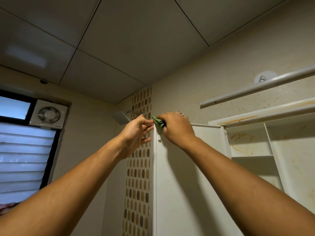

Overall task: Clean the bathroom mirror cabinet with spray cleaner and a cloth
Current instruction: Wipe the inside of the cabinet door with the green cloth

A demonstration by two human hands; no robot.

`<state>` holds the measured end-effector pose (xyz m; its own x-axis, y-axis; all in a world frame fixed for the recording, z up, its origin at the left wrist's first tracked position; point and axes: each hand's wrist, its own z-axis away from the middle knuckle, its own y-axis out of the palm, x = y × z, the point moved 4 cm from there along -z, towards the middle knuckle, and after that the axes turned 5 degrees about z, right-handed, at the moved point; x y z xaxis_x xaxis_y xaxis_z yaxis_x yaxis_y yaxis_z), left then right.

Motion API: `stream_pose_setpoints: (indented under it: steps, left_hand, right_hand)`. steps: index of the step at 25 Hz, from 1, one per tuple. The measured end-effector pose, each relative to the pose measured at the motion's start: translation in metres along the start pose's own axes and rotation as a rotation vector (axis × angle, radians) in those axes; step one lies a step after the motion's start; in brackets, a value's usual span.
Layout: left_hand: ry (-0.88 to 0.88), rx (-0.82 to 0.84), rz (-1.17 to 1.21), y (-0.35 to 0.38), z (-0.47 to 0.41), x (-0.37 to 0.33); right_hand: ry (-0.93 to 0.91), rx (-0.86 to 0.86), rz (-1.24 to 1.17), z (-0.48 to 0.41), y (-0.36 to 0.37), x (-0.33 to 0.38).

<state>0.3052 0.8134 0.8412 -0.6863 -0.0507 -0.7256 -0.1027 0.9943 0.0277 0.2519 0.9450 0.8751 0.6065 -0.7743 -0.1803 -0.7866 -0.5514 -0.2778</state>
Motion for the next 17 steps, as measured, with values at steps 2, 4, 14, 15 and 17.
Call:
stream_pose_setpoints:
  steps: [2, 4, 14, 15, 17]
  left_hand:
    - [0.012, 0.001, -0.002, 0.000, 0.000, 0.002]
    - [0.013, 0.006, 0.007, -0.002, -0.002, 0.002]
    - [0.009, 0.028, 0.008, 0.001, 0.002, 0.003]
    - [0.006, 0.033, 0.020, 0.002, 0.001, 0.004]
    - [-0.011, 0.065, 0.044, 0.001, 0.000, 0.007]
  right_hand:
    - [0.012, 0.021, 0.049, -0.001, 0.003, -0.014]
    - [0.110, 0.043, 0.145, -0.001, 0.002, -0.041]
    - [0.263, -0.208, -0.263, 0.005, -0.014, -0.006]
    - [0.256, -0.181, -0.333, 0.006, -0.010, 0.000]
    - [0.245, -0.154, -0.336, 0.009, -0.001, 0.005]
